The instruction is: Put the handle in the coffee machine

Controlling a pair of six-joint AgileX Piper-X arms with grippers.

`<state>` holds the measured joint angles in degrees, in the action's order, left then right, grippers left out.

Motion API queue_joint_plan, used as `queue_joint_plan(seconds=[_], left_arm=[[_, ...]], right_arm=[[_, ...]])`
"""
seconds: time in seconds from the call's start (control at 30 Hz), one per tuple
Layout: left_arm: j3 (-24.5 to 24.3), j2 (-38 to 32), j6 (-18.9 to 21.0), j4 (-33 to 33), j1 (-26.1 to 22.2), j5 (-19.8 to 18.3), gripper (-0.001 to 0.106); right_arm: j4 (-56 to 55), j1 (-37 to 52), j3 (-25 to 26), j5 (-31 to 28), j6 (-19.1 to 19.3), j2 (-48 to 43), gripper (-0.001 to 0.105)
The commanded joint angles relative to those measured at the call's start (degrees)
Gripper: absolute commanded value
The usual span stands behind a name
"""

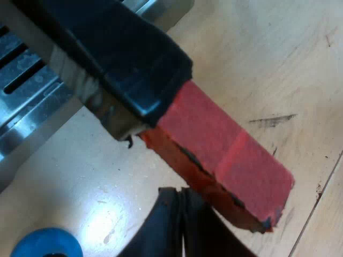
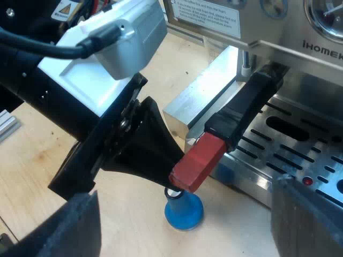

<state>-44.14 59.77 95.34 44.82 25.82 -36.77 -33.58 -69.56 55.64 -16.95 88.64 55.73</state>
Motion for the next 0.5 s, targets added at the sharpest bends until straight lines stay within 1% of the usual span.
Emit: queue_joint_plan(seconds=[0.03,0.17,0.2,0.23,0.27,0.3,0.33,0.43,0.47,0.5], left_arm=[[-2.2,-0.8,-0.4,-11.9,2.5,-20.9,0.000],[-2.2,-0.9,-0.4,-10.2,2.1,-20.4,0.000],[-2.2,-2.0,-0.4,-6.5,1.7,-14.0,0.000],[-2.2,-2.1,-0.4,-6.1,1.6,-12.1,0.000],[-2.2,-2.6,-0.4,-5.1,1.5,-10.2,0.000],[-2.2,-3.9,-1.5,-2.3,1.0,-3.6,0.000],[-2.1,-5.3,-2.4,0.6,-0.1,1.1,0.000],[-2.1,-6.9,-2.4,4.0,-1.7,4.0,0.000],[-2.1,-7.8,-2.4,5.6,-2.8,5.5,0.000],[-2.1,-8.3,-2.4,6.6,-3.8,6.1,0.000]], right_arm=[[-0.8,0.2,0.6,0.5,0.0,-0.2,0.067],[-1.2,0.2,0.6,0.5,0.0,-0.2,0.067],[-2.0,0.2,0.6,0.5,0.0,-0.2,0.067],[-3.6,0.2,0.6,2.1,0.0,-0.2,0.067],[-3.8,0.2,0.6,2.4,0.0,-0.2,0.067],[-4.0,0.2,0.6,2.8,0.0,-0.2,0.067],[-4.0,0.2,0.6,2.8,0.0,-0.2,0.067],[-4.0,0.2,0.6,2.8,0.0,-0.2,0.067],[-4.0,0.2,0.6,2.8,0.0,-0.2,0.067],[-4.0,0.2,0.6,2.8,0.0,-0.2,0.067]])
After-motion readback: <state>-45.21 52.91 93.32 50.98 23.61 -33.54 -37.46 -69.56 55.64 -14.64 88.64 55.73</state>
